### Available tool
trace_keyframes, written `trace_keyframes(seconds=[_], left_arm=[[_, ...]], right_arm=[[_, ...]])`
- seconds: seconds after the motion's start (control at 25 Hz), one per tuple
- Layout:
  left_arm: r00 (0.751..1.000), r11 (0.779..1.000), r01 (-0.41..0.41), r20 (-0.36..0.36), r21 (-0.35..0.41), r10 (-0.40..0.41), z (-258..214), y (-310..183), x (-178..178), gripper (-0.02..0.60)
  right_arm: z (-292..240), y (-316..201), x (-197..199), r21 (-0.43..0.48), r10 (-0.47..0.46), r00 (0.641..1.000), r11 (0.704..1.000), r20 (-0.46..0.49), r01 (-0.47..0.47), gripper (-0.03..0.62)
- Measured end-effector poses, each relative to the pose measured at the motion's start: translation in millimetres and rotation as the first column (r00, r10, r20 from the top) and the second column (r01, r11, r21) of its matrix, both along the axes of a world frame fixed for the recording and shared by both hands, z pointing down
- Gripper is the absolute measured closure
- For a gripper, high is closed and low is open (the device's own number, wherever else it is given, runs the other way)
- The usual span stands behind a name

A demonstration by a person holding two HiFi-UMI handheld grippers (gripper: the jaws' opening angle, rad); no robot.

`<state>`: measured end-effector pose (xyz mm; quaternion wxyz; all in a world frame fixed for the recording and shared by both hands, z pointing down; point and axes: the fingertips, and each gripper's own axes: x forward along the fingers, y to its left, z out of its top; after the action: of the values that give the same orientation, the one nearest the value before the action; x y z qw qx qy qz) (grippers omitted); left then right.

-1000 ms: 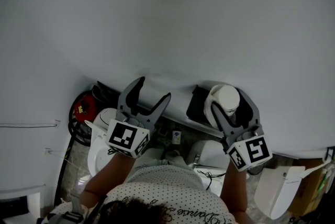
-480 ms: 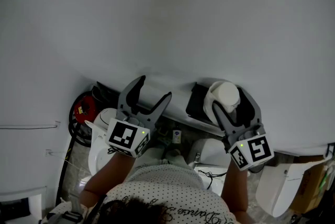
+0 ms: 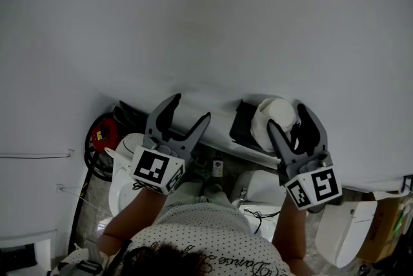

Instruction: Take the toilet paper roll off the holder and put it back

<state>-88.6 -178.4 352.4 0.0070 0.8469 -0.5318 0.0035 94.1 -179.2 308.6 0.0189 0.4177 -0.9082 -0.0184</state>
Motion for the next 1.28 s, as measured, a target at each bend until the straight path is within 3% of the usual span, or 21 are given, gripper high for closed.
trace_keyframes(seconds=[0.36, 0.56, 0.88, 1.28], left_arm=[[1.000, 0.999, 0.005, -0.006, 0.047, -0.004, -16, 5, -2, 0.367], [1.000, 0.999, -0.017, 0.002, 0.040, 0.017, -14, 6, 4, 0.427], [0.998, 0.998, -0.056, -0.006, 0.038, 0.056, -13, 11, 17, 0.505], [0.991, 0.991, -0.134, -0.012, 0.019, 0.134, -5, 21, 37, 0.565]], right_arm=[[-29, 11, 24, 0.136, 0.089, 0.994, 0.986, 0.066, -0.097, 0.321], [-34, 22, 42, 0.166, 0.146, 0.985, 0.973, 0.089, -0.159, 0.407], [-14, 44, 60, 0.125, 0.212, 0.969, 0.966, 0.124, -0.227, 0.549], [11, 64, 71, 0.049, 0.267, 0.960, 0.961, 0.090, -0.272, 0.582]])
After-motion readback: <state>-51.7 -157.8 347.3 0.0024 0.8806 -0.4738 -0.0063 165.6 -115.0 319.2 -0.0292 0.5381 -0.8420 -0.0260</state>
